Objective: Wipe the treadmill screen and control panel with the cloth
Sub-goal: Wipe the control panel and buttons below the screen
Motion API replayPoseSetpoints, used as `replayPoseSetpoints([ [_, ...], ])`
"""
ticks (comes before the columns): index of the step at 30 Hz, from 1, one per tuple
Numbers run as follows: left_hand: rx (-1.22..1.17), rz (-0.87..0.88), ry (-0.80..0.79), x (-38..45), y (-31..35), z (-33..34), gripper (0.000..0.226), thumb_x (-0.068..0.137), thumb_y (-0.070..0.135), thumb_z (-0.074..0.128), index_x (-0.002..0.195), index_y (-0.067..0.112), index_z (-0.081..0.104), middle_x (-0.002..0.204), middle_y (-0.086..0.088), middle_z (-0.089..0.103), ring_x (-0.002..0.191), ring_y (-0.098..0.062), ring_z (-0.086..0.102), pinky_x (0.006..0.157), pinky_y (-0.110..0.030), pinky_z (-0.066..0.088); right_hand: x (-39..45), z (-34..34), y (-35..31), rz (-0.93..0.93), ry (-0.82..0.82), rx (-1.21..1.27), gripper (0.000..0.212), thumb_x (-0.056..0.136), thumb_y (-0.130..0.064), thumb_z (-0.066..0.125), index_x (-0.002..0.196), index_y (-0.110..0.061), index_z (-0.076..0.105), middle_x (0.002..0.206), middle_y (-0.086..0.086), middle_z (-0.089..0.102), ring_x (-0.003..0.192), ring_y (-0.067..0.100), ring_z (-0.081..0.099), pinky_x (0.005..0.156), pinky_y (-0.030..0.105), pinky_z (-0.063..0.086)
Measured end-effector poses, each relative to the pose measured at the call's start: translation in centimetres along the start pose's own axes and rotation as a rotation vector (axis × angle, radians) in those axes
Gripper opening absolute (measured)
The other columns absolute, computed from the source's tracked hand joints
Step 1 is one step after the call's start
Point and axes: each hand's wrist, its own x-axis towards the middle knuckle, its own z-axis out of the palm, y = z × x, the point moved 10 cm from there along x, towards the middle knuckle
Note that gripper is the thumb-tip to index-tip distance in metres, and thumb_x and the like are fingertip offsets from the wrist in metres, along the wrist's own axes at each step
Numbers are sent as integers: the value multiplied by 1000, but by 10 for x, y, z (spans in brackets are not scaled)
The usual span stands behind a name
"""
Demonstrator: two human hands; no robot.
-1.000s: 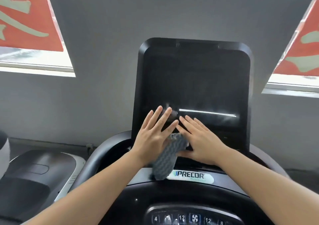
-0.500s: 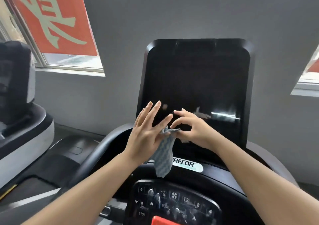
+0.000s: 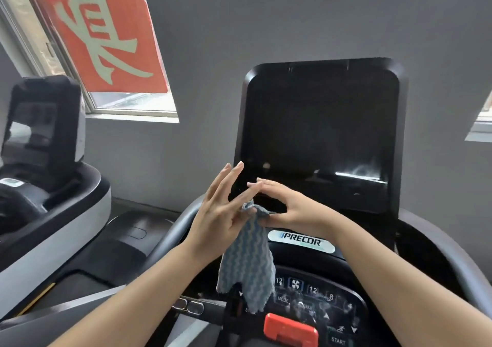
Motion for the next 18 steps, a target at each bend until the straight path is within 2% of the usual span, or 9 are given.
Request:
replayPoseSetpoints([
  [1, -12, 7, -12, -3, -1, -4, 43, 102, 35, 47, 144, 28, 51, 162, -9, 26, 152, -28, 16, 118, -49, 29, 1, 8, -7, 4, -29, 12, 52, 91, -24, 71, 135, -47, 53, 141, -43, 34, 135, -23, 21, 111, 8, 24],
  [2, -24, 16, -25, -6, -2, -8, 43, 102, 36, 46, 144, 28, 51, 162, -8, 26, 152, -28, 16, 118, -49, 29, 3, 17, -12, 2, -44, -1, 43, 91, -22, 71, 128, -42, 61, 130, -48, 40, 130, -25, 27, 110, 9, 27],
  [4, -45, 39, -41, -14, -5, -17, 43, 103, 35, 46, 144, 28, 50, 162, -7, 26, 152, -28, 17, 117, -51, 31, 7, 27, -21, -22, 3, -48, 18, 89, -23, 73, 103, -35, 73, 118, -41, 53, 128, -13, 41, 114, 29, 33],
  [5, -59, 46, -43, -19, -9, -23, 43, 102, 34, 47, 145, 29, 49, 162, -6, 26, 152, -27, 17, 116, -52, 33, 7, 31, -25, -25, 31, -57, 15, 88, -25, 74, 93, -39, 72, 120, -35, 56, 129, -7, 44, 115, 36, 34],
  [7, -99, 47, -45, -30, -18, -32, 48, 100, 23, 52, 147, 30, 45, 162, -4, 26, 151, -26, 18, 115, -53, 34, 2, 39, -28, 15, 65, -2, 16, 87, -26, 74, 84, -41, 68, 126, -26, 61, 132, -6, 44, 115, 38, 34],
  [10, -146, 68, -71, -45, -23, -41, 59, 95, 9, 60, 148, 28, 44, 163, -3, 24, 152, -25, 16, 117, -49, 31, -11, 56, -39, 78, 112, 146, 14, 83, -22, 72, 88, -34, 66, 113, -14, 71, 123, -1, 56, 109, 40, 43],
  [12, -138, 108, -91, -55, -21, -43, 52, 99, 19, 54, 148, 28, 44, 163, -4, 24, 152, -24, 16, 120, -41, 25, -18, 68, -49, 102, 157, 151, 21, 79, -25, 70, 96, -35, 65, 101, -5, 71, 105, 6, 63, 99, 40, 50],
  [15, -214, 133, -121, -65, -17, -36, 46, 103, 31, 44, 148, 28, 44, 163, -4, 23, 152, -25, 15, 122, -38, 20, -28, 87, -64, 122, 153, 72, 35, 87, -19, 71, 108, -45, 64, 100, 5, 67, 89, 9, 61, 85, 25, 50],
  [18, -283, 118, -132, -72, -16, -26, 45, 106, 41, 36, 147, 26, 45, 162, -5, 25, 152, -26, 15, 121, -42, 21, -44, 83, -61, 156, 233, -134, 8, 88, -21, 74, 97, -21, 71, 93, 4, 65, 89, 9, 56, 83, 28, 47],
])
